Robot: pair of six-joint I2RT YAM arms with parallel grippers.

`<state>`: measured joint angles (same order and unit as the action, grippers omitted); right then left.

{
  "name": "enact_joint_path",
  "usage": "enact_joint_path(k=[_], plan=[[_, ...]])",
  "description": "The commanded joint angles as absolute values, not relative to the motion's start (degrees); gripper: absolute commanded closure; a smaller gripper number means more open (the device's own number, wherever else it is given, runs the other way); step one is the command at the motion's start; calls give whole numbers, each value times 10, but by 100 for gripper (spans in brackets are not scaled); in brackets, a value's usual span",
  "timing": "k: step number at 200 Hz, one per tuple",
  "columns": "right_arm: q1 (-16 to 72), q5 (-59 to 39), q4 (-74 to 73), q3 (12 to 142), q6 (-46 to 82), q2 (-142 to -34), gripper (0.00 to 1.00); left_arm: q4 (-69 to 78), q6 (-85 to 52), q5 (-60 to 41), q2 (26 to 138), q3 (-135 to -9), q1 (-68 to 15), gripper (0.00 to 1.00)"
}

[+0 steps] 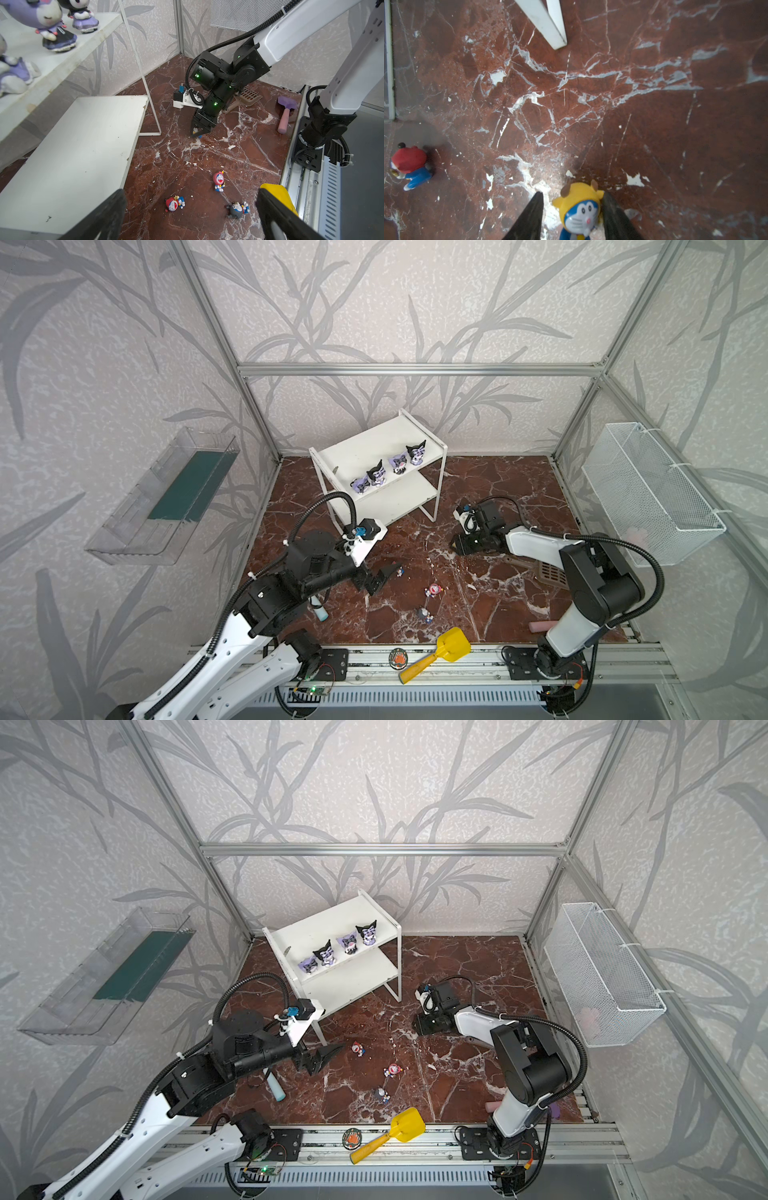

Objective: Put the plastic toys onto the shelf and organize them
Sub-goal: 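Close the right gripper around the yellow-hooded Doraemon figure, then lift the yellow Doraemon off the table with the right gripper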

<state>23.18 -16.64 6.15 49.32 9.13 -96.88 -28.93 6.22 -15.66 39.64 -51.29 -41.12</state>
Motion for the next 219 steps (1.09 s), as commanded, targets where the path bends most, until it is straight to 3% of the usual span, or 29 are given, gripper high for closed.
enact_joint_path(k=[1, 98, 198, 219], plan=[[229, -171, 81, 513, 84, -975, 55, -287, 65, -171, 396, -528, -406, 1], [239, -171, 67, 503, 80, -981, 74, -278, 62, -173, 390, -521, -399, 1], [339, -105, -53, 428, 80, -838, 75, -278, 56, -165, 379, -520, -399, 1], [340, -87, -28, 427, 91, -835, 70, -282, 54, -166, 374, -521, -398, 1]])
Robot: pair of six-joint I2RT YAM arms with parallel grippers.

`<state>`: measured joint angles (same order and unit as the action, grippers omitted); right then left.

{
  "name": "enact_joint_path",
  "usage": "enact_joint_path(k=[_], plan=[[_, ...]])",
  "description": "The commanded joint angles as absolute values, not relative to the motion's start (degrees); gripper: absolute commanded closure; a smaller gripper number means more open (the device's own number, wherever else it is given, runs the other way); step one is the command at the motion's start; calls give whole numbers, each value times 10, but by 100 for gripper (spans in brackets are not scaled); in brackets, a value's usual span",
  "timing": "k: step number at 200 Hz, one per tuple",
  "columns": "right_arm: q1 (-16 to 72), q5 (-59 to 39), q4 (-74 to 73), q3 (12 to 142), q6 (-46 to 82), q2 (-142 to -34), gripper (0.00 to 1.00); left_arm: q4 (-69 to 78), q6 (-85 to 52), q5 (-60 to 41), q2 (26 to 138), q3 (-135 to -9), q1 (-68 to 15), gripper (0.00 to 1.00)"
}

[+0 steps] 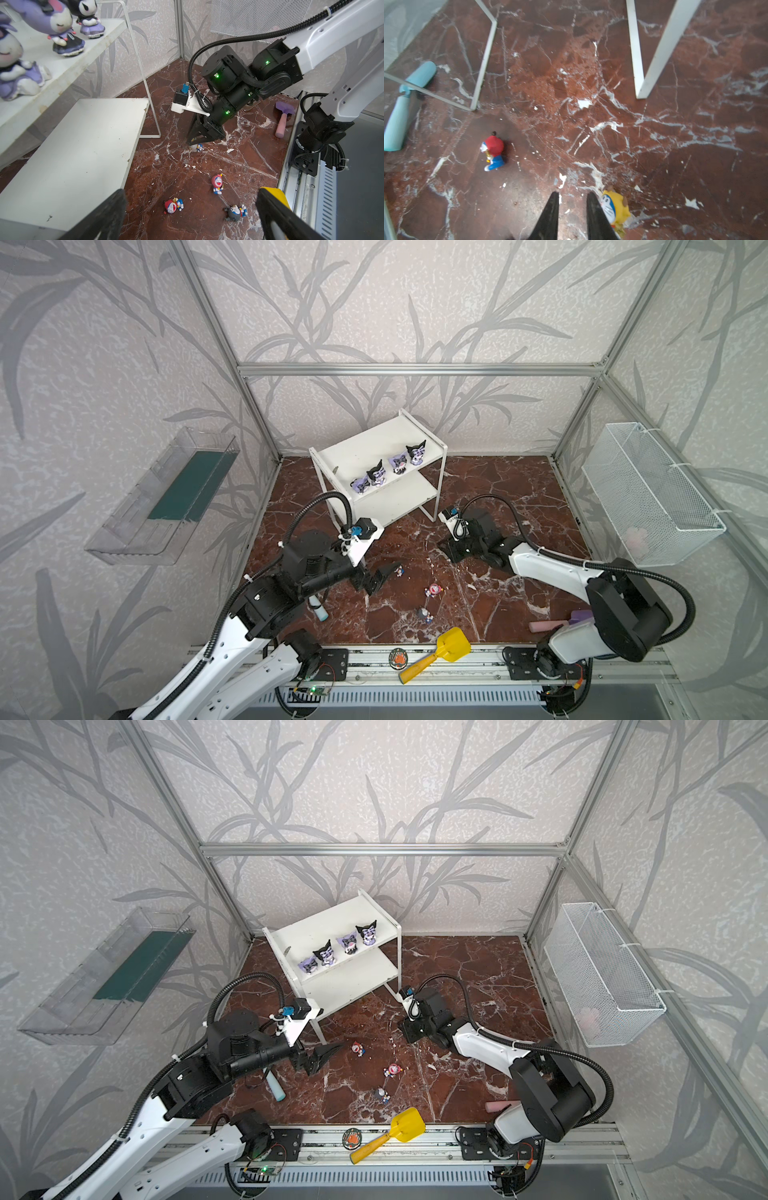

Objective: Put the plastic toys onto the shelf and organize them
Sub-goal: 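Lift the yellow Doraemon off the table with the right gripper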

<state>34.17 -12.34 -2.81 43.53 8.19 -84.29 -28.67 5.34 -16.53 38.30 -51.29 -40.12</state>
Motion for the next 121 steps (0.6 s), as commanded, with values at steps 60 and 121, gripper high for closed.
enact_joint_path(k=[60, 121], plan=[[340, -40, 106, 457, 94, -857, 50, -298, 34, -171, 362, -516, -398, 1], [339, -28, 132, 485, 107, -910, 45, -300, 37, -168, 354, -510, -399, 1]])
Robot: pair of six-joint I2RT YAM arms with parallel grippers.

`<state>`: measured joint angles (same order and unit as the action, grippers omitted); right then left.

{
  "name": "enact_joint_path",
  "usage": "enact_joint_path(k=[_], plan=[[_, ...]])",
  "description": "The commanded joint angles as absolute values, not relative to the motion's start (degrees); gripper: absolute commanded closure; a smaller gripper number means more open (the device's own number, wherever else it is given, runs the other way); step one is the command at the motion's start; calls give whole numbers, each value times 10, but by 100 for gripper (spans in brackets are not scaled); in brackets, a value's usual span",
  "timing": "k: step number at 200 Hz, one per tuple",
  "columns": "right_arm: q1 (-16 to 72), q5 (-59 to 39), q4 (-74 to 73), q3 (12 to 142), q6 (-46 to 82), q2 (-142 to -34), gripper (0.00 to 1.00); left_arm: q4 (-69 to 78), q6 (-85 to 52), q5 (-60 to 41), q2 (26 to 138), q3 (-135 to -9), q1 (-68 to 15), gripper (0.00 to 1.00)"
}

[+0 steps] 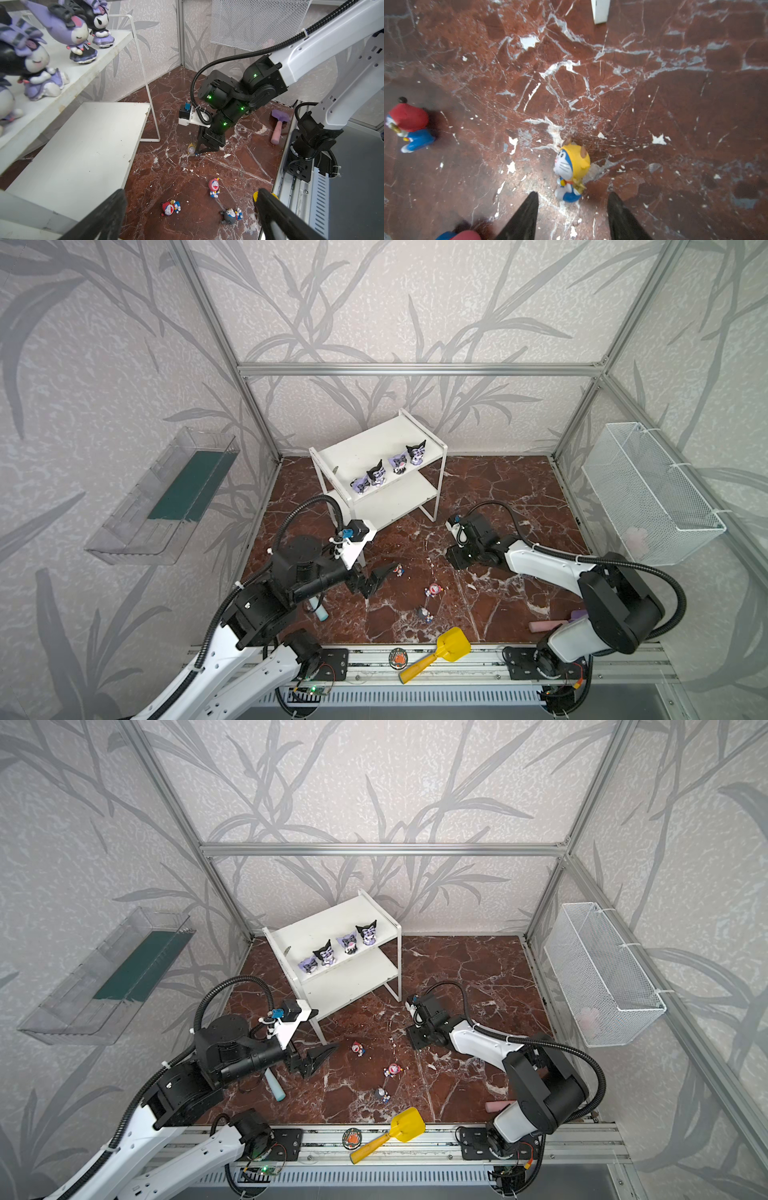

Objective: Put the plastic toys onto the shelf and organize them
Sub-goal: 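Lift the yellow Doraemon off the table with the right gripper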

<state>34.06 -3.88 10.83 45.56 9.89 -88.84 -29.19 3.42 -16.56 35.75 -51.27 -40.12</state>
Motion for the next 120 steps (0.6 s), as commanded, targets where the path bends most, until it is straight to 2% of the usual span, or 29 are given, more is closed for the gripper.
enact_joint_path(k=[1, 56, 120], plan=[[339, -28, 132, 486, 107, -911, 45, -300, 37, -168, 354, -510, -399, 1], [336, -32, 136, 522, 106, -956, 46, -310, 39, -171, 368, -514, -398, 1], [333, -46, 158, 552, 99, -993, 57, -306, 40, -171, 370, -510, -398, 1]])
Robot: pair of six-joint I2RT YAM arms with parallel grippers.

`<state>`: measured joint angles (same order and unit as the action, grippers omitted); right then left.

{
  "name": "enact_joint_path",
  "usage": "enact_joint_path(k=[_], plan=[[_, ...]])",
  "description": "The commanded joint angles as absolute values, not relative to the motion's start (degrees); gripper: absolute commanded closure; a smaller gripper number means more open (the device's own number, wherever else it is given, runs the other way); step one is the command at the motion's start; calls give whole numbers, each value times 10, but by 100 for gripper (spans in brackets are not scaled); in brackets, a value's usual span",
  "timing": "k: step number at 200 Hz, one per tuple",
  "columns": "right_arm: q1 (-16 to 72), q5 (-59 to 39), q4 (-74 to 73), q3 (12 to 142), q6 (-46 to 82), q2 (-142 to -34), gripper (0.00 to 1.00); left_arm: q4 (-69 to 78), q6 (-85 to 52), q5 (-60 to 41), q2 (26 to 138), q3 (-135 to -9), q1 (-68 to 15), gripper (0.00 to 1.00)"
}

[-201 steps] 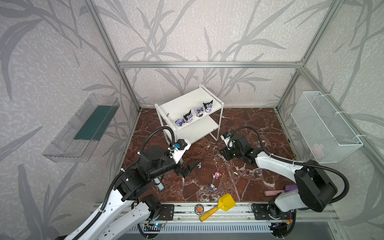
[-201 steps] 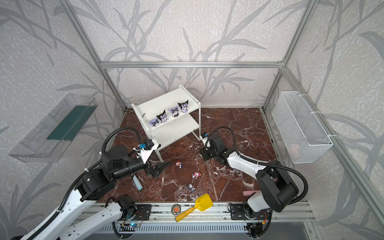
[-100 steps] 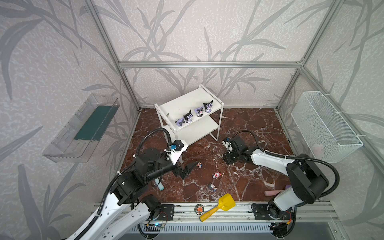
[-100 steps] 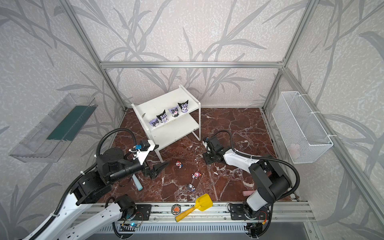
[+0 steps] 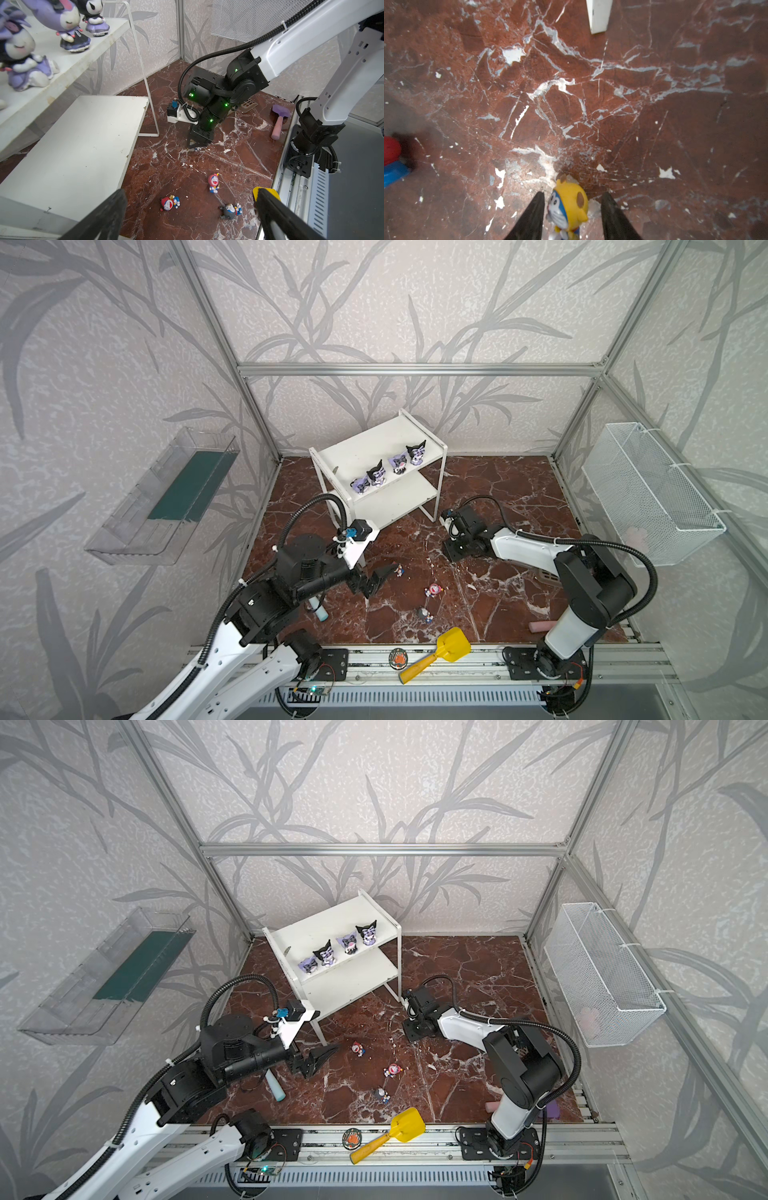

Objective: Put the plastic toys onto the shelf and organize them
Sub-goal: 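Lift the yellow Doraemon off the table with the right gripper, then carry the yellow Doraemon with the right gripper onto the lower shelf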

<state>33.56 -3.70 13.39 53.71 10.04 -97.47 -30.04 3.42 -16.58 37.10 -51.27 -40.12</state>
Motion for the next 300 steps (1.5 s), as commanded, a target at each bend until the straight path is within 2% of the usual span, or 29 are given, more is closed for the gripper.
enact_joint_path(k=[1, 70, 131, 161, 220, 273, 300], plan=[[334, -46, 159, 552, 100, -993, 57, -306, 40, -171, 370, -510, -398, 1], [334, -40, 177, 559, 97, -1004, 58, -301, 40, -174, 373, -509, -399, 1], [340, -60, 163, 563, 87, -983, 71, -298, 41, -171, 369, -507, -398, 1], [355, -114, 64, 513, 56, -922, 75, -301, 40, -167, 370, -507, -398, 1], [410, -218, -275, 373, -9, -820, 77, -378, -3, -75, 361, -513, -399, 1], [435, -303, -442, 405, -53, -853, 77, -432, -66, 0, 314, -475, -398, 1], [448, -322, -474, 453, -59, -898, 78, -429, -66, 33, 302, -465, -398, 1]])
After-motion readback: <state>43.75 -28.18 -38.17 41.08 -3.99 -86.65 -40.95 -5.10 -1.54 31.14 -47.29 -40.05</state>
